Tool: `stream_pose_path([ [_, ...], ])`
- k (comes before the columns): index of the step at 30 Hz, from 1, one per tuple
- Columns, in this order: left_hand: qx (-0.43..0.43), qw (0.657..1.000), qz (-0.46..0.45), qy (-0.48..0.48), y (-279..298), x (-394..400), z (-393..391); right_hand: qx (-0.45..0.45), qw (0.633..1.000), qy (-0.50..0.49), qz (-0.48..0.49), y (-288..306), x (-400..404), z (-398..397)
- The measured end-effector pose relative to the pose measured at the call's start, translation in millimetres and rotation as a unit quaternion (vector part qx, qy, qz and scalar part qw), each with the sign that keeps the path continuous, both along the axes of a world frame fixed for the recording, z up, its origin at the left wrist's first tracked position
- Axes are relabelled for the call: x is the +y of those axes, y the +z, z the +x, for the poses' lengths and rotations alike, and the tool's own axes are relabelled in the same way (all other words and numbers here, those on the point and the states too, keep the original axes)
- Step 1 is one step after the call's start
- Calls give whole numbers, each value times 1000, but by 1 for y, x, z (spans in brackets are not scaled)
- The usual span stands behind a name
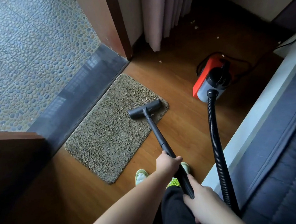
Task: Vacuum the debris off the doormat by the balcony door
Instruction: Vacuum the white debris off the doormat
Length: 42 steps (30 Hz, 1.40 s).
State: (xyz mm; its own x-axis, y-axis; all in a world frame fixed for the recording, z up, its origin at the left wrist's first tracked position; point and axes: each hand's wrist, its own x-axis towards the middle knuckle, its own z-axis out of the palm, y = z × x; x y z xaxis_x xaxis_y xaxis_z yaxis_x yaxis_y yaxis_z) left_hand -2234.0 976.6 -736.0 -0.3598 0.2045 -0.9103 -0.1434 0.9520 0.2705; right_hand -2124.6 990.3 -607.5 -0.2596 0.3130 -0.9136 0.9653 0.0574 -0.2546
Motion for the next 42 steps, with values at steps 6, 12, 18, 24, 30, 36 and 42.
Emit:
stream_pose_path([
  [6,-10,1000,10,12,3,-11,17,-27,999,24,12,7,-8,11],
  [12,1,1000,16,4,6,-20,29,-58,997,44,-3,10,-10,19],
  [18,-4,1000,5,7,10,-18,30,-60,997,47,-16,7,-9,22],
  [24,-12,1000,-1,13,3,-7,17,-36,999,22,-1,7,0,12],
  [30,-6,1000,3,19,2,1,6,-18,1000,-2,-8,6,5,2],
  [36,2,1000,7,23,0,5,-2,-17,1000,8,2,10,10,-8],
  [42,19,999,14,22,3,6,-9,-17,999,31,15,12,9,-18],
])
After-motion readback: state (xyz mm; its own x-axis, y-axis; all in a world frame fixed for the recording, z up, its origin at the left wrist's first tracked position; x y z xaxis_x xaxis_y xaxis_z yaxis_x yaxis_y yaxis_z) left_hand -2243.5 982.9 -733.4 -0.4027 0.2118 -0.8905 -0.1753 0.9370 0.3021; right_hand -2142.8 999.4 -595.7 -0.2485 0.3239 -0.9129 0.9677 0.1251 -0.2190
